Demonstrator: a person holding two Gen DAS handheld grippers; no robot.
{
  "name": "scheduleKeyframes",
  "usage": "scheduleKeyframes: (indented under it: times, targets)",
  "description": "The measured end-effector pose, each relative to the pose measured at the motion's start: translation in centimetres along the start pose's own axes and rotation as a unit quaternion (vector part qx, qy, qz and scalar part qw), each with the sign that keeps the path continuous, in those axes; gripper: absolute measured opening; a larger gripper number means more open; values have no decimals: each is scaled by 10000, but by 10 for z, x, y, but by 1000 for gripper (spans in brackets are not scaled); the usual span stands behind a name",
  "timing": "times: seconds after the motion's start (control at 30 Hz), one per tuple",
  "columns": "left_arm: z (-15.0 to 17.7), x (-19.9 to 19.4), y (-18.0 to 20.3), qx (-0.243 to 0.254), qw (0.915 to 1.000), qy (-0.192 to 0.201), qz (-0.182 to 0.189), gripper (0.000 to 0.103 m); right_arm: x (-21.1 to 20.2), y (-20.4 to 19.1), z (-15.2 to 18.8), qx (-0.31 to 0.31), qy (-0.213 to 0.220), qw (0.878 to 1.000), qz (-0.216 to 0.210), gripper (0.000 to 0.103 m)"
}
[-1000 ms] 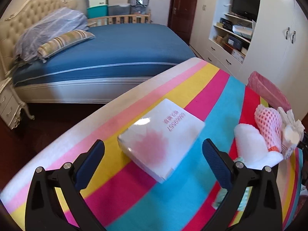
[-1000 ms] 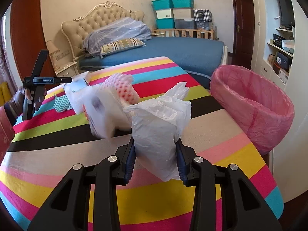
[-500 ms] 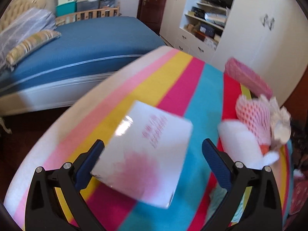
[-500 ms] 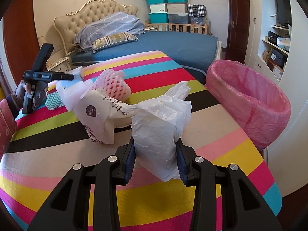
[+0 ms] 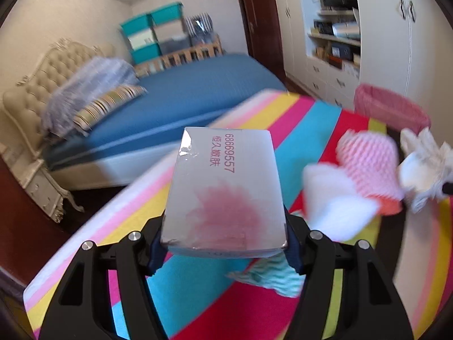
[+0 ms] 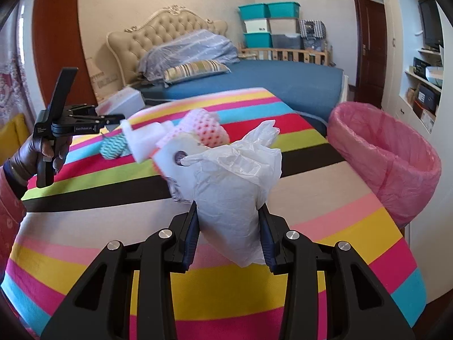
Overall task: Collect trash
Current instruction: 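Grasp a white tissue box with the left tool, then carry the plastic bag and tissue box to the wastebasket and release both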
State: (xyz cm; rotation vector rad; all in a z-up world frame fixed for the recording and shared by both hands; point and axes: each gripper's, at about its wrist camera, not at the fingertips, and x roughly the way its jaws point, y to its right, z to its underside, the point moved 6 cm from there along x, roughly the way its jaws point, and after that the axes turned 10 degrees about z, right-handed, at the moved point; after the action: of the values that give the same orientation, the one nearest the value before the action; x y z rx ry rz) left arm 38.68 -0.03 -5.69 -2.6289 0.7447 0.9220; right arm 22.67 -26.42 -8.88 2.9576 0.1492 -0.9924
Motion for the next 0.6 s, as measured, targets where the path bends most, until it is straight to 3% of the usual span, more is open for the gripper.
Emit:
scheduleKeyframes:
  times: [0.17,0.3,0.6]
  targets:
    - [-7,-48,39,-102,9988,482,36,64,-24,3,2,3,241,9997,-108,37]
    - [6,-78,90,-231,9974,682,7,64,-43,6,5,-82,410,9990,-163,37]
    - [41,-112,180,-655,9928,1003,34,64,-78,20,10,-230,718,9971,-96,37]
